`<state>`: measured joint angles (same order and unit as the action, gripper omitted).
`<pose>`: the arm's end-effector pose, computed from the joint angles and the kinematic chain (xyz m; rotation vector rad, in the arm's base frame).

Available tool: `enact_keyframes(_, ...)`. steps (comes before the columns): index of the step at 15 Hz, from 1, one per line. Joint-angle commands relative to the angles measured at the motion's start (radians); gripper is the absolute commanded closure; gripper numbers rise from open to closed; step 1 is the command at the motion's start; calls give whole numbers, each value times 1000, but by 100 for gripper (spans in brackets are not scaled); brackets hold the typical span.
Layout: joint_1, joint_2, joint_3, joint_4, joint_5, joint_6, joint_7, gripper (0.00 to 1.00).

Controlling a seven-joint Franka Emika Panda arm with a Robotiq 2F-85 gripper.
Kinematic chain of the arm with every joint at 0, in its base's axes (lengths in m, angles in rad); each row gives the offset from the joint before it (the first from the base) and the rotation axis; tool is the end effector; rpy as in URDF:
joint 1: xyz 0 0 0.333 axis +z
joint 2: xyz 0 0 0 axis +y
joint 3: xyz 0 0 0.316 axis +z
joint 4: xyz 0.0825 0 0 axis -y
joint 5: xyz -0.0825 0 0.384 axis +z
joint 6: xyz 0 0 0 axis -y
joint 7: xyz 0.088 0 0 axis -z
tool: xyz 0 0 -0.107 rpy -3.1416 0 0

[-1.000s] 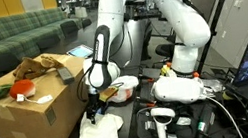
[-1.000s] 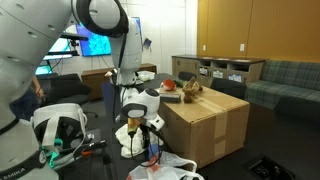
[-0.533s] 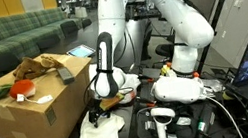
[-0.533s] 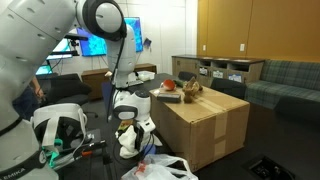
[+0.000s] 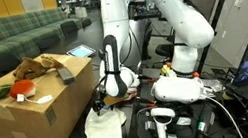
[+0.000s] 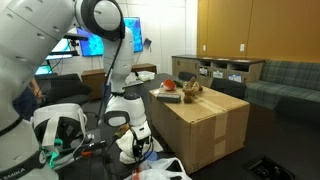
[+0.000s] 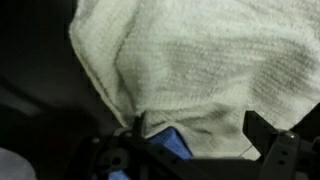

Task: Swap the things on the box with the things on the table

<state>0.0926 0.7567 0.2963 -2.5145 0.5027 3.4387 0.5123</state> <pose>0.3852 0.1294 0.0296 -2.8106 1.0447 -0.1269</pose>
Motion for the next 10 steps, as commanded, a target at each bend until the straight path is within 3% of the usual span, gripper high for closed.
enact_keyframes(1, 67, -120, -85, -110, 44, 81, 23, 0)
enact_keyframes(4, 130, -194, -183, -147, 77, 80, -11, 0)
enact_keyframes(10, 339, -325, -445, -175, 250, 41, -151, 0)
